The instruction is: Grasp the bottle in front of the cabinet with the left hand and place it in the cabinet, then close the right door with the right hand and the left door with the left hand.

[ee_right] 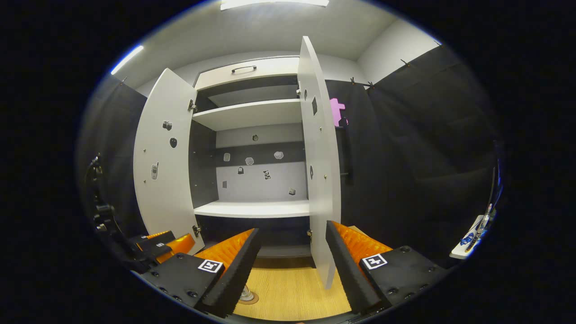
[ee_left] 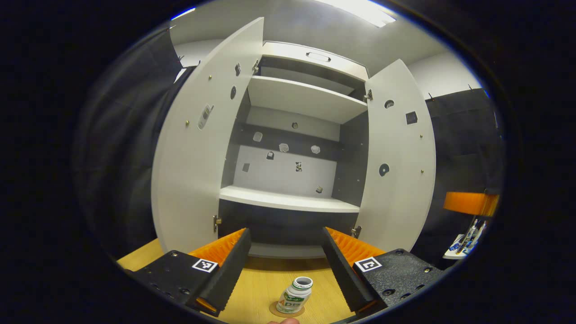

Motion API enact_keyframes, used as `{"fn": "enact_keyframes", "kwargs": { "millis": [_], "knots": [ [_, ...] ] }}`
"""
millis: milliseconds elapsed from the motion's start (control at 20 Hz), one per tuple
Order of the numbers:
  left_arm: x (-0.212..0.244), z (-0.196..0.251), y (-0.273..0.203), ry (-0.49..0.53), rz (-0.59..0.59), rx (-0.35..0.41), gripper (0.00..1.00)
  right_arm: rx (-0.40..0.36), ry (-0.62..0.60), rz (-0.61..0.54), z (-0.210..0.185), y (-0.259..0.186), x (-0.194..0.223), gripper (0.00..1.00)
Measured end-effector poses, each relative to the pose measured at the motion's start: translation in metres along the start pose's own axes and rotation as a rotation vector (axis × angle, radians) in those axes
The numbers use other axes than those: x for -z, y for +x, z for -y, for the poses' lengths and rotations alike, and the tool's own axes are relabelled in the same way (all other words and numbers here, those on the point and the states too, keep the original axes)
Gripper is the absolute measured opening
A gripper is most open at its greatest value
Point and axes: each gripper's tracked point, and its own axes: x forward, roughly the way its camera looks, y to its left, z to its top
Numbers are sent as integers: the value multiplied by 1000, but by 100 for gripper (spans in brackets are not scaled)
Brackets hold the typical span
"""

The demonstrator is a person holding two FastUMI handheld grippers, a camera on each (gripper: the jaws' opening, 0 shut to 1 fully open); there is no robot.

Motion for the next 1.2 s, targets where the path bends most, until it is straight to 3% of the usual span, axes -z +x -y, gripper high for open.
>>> {"fn": "enact_keyframes", "kwargs": {
  "millis": [300,600,900,1200],
  "knots": [
    [113,22,11,6,-148,33,96,25,-26,7,24,-12,-3,96],
    [192,11,10,-31,-273,-14,96,42,-55,-1,42,-23,-1,96],
    [234,9,19,-48,-348,1,96,39,-45,-25,48,-27,7,96],
    [245,5,20,-106,-361,-2,95,55,-43,-23,56,-28,10,96]
  ]
}}
